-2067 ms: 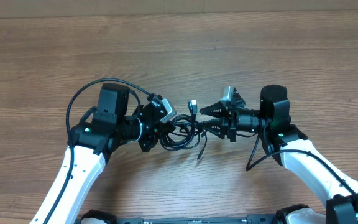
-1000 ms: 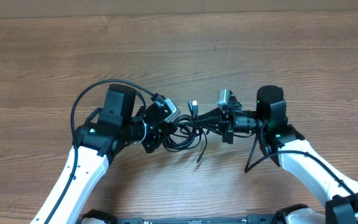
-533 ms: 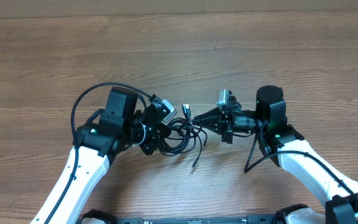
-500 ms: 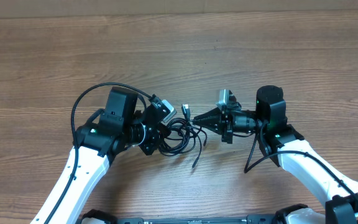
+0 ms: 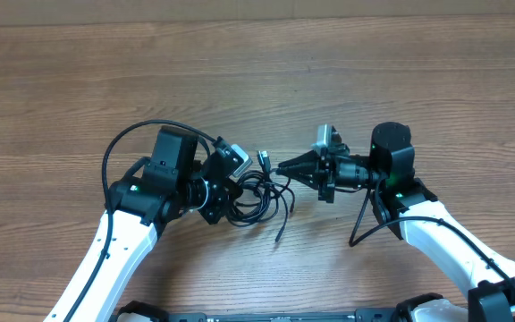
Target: Untangle cables
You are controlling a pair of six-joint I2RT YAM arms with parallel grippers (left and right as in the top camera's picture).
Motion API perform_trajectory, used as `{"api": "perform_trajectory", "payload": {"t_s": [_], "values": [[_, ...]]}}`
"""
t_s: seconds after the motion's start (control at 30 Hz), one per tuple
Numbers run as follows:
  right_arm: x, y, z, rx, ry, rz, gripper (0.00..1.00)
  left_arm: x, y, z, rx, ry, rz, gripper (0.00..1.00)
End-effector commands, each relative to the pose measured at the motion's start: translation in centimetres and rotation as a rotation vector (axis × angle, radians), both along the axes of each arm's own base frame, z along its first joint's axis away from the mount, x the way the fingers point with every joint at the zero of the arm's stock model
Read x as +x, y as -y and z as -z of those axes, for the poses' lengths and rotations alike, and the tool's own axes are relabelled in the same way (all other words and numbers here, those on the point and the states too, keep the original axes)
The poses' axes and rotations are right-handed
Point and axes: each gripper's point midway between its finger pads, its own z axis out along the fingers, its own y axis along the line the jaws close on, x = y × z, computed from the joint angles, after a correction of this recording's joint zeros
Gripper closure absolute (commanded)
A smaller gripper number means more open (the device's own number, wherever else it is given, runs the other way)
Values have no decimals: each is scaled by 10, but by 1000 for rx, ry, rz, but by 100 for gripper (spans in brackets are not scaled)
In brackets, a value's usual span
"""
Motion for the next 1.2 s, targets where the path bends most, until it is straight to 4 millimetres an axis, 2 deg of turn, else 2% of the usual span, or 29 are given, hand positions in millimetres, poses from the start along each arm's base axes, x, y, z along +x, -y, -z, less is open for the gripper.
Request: {"api": "perform_trajectory", "payload": {"t_s": [0.0,0.23,0.4,0.53,0.63,0.7,0.73,0.77,0.9,1.03,1.17], "values": [[6,2,-20,38,-23,20,96,-5,-12,18,62,-56,-38,96],[8,1,-35,89,-49,29,96,-9,-11,38,81,-148,-31,96],[10,3,-33,85,-60,37,96,-10,-3,43,46,-185,-12,96],[16,12,-25,69,-109,70,94,-8,-2,41,37,-171,-10,96],[19,19,-13,45,-151,91,75,-6,1,39,20,-164,-4,96],[16,21,-2,13,-164,90,53,-6,9,33,-27,-158,16,96],[13,21,6,-14,-162,82,46,-5,17,27,-83,-152,40,96],[11,22,11,-29,-157,77,44,-6,25,20,-135,-148,65,96],[6,23,21,-69,-120,58,42,-3,45,-2,-278,-109,138,96],[6,23,23,-73,-120,57,44,-3,49,-7,-315,-115,136,96],[6,23,23,-73,-118,56,51,-3,50,-8,-319,-116,139,96]]}}
